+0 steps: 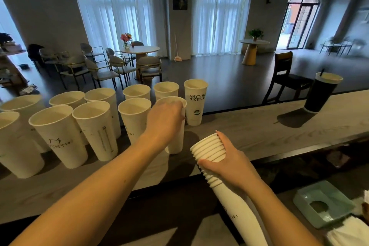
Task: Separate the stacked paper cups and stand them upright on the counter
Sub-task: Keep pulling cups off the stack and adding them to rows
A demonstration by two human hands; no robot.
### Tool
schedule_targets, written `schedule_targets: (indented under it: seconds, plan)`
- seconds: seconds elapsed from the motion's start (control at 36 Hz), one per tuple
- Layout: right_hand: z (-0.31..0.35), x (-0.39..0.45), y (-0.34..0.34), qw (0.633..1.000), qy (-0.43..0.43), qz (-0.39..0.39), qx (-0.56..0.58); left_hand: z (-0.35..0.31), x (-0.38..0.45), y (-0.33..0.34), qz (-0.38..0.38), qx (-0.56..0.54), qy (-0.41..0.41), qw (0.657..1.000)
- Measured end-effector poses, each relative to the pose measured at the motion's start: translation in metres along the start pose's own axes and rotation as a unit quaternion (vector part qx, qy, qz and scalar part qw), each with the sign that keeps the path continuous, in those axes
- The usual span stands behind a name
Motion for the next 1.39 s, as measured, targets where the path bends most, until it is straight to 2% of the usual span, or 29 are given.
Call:
schedule_targets:
  seconds: [0.39,0.44,0.47,0.5,0.53,0.56,0.61,0.64,0.67,0.75,0.83,0.97,1.06,1.14,1.19,1.28,1.39]
  plan:
    - [0.012,0.003,0.002,1.0,-0.024,-0.005,0.007,0.013,0.023,0.006,0.022,0.045,0.006,0.999]
    - [0.014,0.0,-0.001,0.999,-0.029,-0.017,-0.007,0.006,0.018,-0.011,-0.024,0.068,0.026,0.997]
    - [0.015,-0.001,-0.002,0.999,-0.033,-0.024,-0.017,-0.003,0.011,-0.02,-0.055,0.05,0.048,0.996]
    - [0.017,-0.002,-0.004,0.998,-0.038,-0.031,-0.029,-0.012,0.001,-0.026,-0.056,0.01,0.074,0.996]
    - [0.019,-0.004,-0.005,0.997,-0.044,-0.034,-0.045,-0.022,-0.009,-0.029,-0.017,-0.057,0.093,0.994]
    - [0.022,-0.005,-0.006,0.996,-0.052,-0.034,-0.058,-0.031,-0.02,-0.028,0.066,-0.132,0.095,0.984]
    - [0.027,-0.01,-0.008,0.996,-0.061,-0.029,-0.065,-0.046,-0.038,-0.019,0.266,-0.235,0.074,0.932]
    - [0.029,-0.013,-0.009,0.995,-0.063,-0.024,-0.068,-0.049,-0.043,-0.015,0.319,-0.263,0.058,0.909]
    - [0.03,-0.016,-0.009,0.995,-0.066,-0.019,-0.075,-0.048,-0.044,-0.015,0.333,-0.287,0.038,0.897]
    - [0.034,-0.027,-0.013,0.993,-0.079,-0.022,-0.089,-0.041,-0.043,-0.022,0.31,-0.342,-0.008,0.887]
    - [0.037,-0.037,-0.022,0.991,-0.087,-0.034,-0.092,-0.044,-0.044,-0.026,0.304,-0.367,-0.005,0.879]
    - [0.029,-0.047,-0.035,0.991,-0.092,-0.056,-0.084,-0.05,-0.028,-0.035,0.26,-0.374,-0.03,0.89]
    - [0.016,-0.047,-0.042,0.992,-0.069,-0.076,-0.073,-0.056,-0.012,-0.046,0.206,-0.347,-0.013,0.915]
    - [0.001,-0.042,-0.05,0.991,-0.02,-0.102,-0.086,-0.063,0.011,-0.058,0.071,-0.283,0.018,0.956]
    - [-0.011,-0.035,-0.056,0.987,0.033,-0.12,-0.106,-0.069,0.023,-0.057,0.012,-0.241,0.038,0.97]
    - [-0.024,-0.029,-0.061,0.981,0.082,-0.138,-0.105,-0.078,0.036,-0.036,0.012,-0.164,0.064,0.984]
    - [-0.025,-0.026,-0.063,0.982,0.074,-0.147,-0.097,-0.078,0.038,0.006,0.059,-0.069,0.089,0.992]
Point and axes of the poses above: each hand's wrist, its own x-axis towards the middle knuckle, its own y-axis out of the palm, z = x × y, the point moved 3 cm from there along x, towards the middle knuckle, and after that the axes turned 3 degrees about y, right-handed, at the moved point
